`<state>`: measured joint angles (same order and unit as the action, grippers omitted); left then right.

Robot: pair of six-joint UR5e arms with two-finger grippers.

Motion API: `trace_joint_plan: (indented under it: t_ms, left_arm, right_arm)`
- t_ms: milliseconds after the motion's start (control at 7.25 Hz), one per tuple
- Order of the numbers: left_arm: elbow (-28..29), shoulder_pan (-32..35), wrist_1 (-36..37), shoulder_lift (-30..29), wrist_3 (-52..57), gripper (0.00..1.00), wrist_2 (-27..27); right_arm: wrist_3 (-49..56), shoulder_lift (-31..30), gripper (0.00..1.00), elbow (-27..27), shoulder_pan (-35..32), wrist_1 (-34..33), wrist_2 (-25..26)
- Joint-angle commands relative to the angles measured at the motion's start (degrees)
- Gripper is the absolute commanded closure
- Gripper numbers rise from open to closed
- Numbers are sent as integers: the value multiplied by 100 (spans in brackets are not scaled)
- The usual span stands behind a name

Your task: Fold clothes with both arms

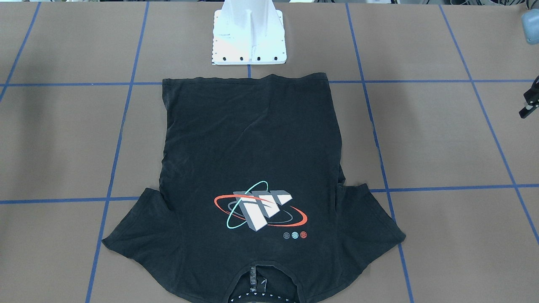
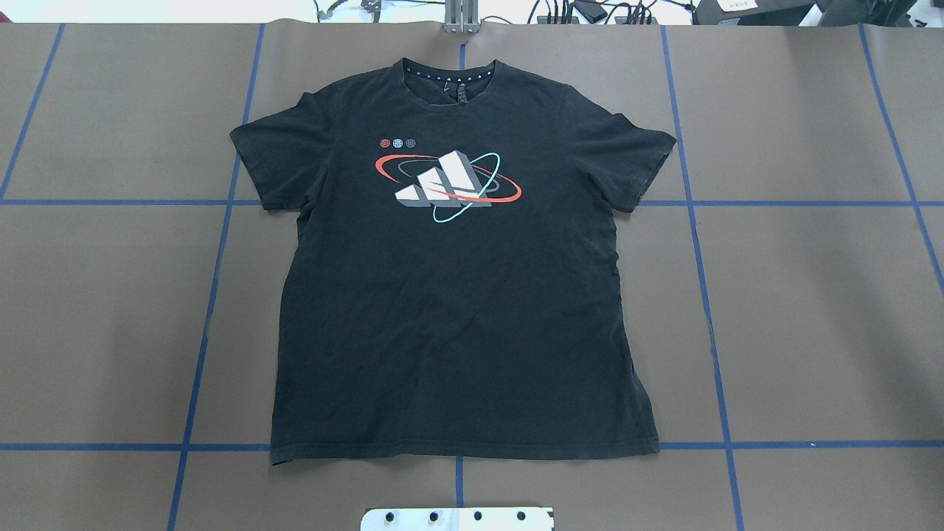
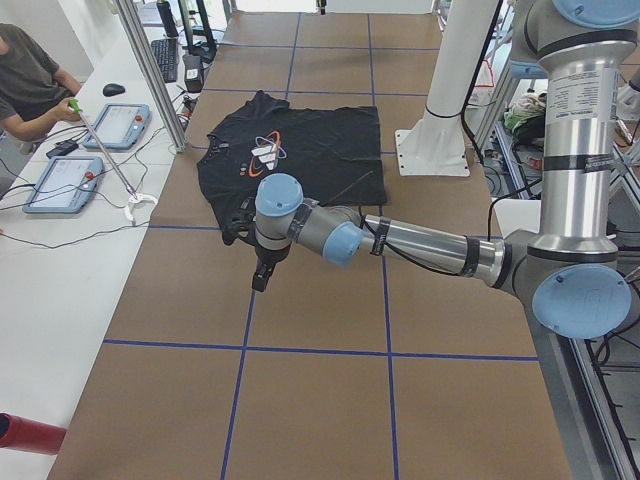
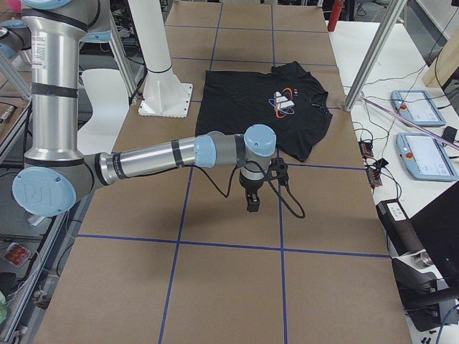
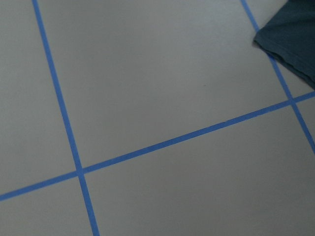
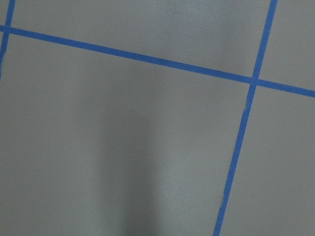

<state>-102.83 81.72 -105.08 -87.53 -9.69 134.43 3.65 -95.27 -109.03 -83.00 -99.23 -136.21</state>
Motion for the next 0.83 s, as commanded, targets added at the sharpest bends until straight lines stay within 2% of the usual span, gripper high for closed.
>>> trace_joint_plan:
  t_ms: [0,552,690]
  left_arm:
    - [-504,-7,40,191,-77,0,-101]
    - [-579,11,23,289,-77,0,-101]
    - [-598,-6,-4,403,-77,0,-127]
  right_arm:
    - [4,-166,0,-40,-94,0,33]
    - [39,-106,0,179,-85,26,77]
    - [13,-114,0,328,-85,244,42]
